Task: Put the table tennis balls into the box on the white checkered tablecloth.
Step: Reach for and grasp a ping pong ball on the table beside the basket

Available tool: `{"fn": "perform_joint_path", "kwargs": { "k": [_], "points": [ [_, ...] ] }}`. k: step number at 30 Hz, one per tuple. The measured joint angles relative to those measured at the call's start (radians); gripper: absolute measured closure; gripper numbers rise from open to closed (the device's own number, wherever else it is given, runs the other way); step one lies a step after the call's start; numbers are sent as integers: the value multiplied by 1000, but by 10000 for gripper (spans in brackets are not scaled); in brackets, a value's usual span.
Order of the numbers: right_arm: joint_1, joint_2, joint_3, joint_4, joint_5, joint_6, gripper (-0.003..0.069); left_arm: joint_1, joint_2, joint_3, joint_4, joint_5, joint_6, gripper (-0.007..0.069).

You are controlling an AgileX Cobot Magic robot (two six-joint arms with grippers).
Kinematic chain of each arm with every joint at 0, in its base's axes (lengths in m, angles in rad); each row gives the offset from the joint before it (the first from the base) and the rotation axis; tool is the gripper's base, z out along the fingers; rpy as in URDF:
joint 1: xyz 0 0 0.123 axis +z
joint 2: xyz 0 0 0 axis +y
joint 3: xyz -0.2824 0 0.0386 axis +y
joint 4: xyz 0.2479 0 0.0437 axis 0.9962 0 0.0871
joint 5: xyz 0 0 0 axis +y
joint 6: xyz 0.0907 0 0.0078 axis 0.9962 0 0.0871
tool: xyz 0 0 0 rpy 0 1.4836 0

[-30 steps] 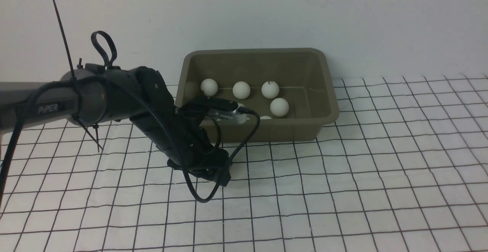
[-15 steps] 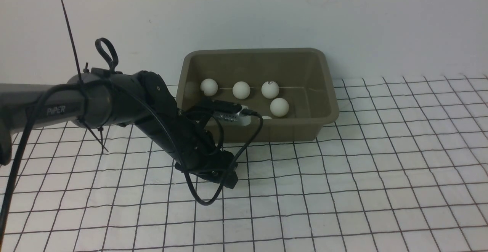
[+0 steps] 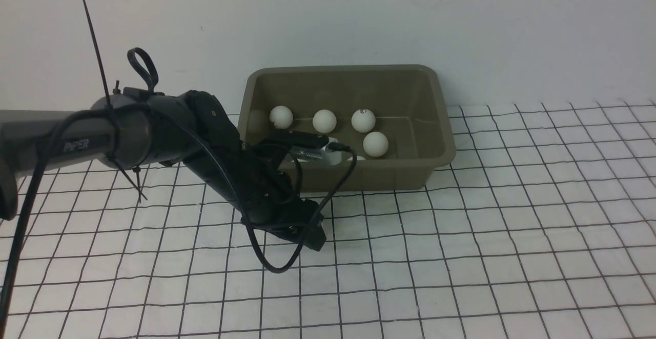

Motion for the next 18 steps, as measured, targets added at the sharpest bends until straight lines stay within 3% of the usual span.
{"fn": "perform_joint_path", "kwargs": {
  "k": [11, 18],
  "points": [
    [0, 0, 0, 0, 0, 0, 676, 0, 0, -61, 34, -19, 2, 153],
    [0, 0, 0, 0, -8, 0, 676, -14, 5, -61, 47, -11, 108, 153]
  ]
}}
